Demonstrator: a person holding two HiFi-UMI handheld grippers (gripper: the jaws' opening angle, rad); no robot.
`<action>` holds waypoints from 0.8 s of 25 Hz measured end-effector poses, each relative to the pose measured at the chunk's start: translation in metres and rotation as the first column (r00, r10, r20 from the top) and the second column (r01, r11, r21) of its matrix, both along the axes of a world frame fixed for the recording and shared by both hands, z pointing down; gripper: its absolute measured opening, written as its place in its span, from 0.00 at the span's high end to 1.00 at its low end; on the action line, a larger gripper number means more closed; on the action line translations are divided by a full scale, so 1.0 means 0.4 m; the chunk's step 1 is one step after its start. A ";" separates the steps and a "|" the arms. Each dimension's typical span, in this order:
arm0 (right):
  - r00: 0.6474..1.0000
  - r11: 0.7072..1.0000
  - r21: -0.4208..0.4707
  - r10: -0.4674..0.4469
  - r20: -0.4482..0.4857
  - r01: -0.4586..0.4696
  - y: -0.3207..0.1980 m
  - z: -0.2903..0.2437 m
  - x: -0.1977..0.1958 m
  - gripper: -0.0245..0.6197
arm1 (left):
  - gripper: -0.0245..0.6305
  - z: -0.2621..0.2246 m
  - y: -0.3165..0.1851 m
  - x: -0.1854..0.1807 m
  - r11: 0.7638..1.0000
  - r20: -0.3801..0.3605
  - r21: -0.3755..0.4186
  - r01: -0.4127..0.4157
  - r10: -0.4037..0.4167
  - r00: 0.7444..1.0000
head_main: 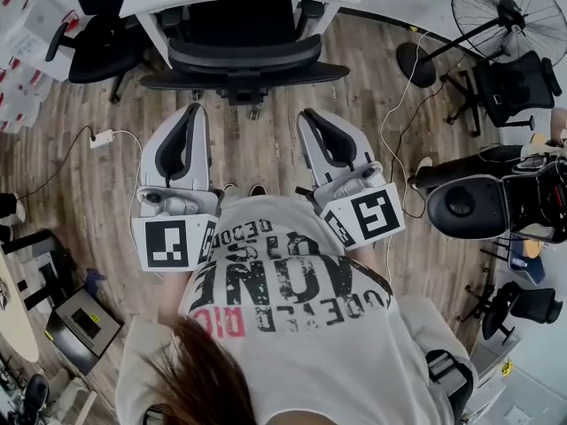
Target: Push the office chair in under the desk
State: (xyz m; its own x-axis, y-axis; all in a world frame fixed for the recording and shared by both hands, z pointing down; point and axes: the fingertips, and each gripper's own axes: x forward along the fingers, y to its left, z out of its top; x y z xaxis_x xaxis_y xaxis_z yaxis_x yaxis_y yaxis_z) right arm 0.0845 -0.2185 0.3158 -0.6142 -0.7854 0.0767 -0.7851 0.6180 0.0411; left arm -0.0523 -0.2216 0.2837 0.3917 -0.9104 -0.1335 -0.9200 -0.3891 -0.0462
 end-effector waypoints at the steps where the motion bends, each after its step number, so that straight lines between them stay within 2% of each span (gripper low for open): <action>1: 1.000 1.000 0.000 0.000 0.000 0.000 0.001 -0.001 0.001 0.91 | 0.94 0.000 0.002 0.001 1.000 -0.001 0.000 0.000 0.000 1.000; 20: 1.000 1.000 0.009 -0.013 0.003 0.013 0.010 -0.001 0.019 0.91 | 0.94 0.005 0.025 0.016 1.000 -0.007 0.003 0.016 -0.016 1.000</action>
